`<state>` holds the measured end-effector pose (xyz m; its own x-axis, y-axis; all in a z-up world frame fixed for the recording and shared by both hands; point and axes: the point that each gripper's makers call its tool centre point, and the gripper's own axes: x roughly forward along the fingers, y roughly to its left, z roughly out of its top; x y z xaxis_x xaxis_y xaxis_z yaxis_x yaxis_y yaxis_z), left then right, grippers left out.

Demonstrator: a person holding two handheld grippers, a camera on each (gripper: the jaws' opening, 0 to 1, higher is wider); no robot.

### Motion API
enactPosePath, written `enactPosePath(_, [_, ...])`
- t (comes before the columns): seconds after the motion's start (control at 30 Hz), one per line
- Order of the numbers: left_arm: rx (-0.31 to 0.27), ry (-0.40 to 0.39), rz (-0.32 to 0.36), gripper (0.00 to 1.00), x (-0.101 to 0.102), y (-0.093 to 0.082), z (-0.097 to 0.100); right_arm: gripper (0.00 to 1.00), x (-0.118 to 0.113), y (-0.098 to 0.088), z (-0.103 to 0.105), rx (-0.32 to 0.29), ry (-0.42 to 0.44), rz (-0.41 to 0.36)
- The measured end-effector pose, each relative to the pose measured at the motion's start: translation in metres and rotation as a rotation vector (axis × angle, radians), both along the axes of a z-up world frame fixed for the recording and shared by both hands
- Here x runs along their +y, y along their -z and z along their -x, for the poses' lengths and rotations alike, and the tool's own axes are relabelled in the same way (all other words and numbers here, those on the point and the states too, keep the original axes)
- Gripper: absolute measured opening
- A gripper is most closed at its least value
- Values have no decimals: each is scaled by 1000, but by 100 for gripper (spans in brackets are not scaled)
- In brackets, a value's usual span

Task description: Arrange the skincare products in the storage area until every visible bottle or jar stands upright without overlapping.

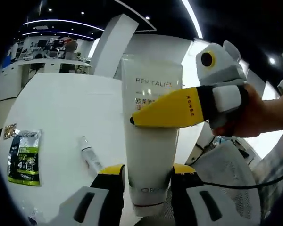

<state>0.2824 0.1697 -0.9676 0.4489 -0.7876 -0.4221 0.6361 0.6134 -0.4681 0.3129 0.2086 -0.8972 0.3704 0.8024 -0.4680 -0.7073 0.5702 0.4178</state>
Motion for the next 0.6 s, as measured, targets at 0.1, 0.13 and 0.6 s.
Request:
enactPosePath(0.1, [10,-2,44,38,-4,-5,-2,10,3,-6,3,-63,-103,29])
enactPosePath(0.13, [7,3,48,38,-5,-5,-3,10,2,-7,4,-75,-126,39])
enactPosePath(0.6, [-107,301,107,34,-47,-25,31,11,-13,-22,54,-99,-534,-24])
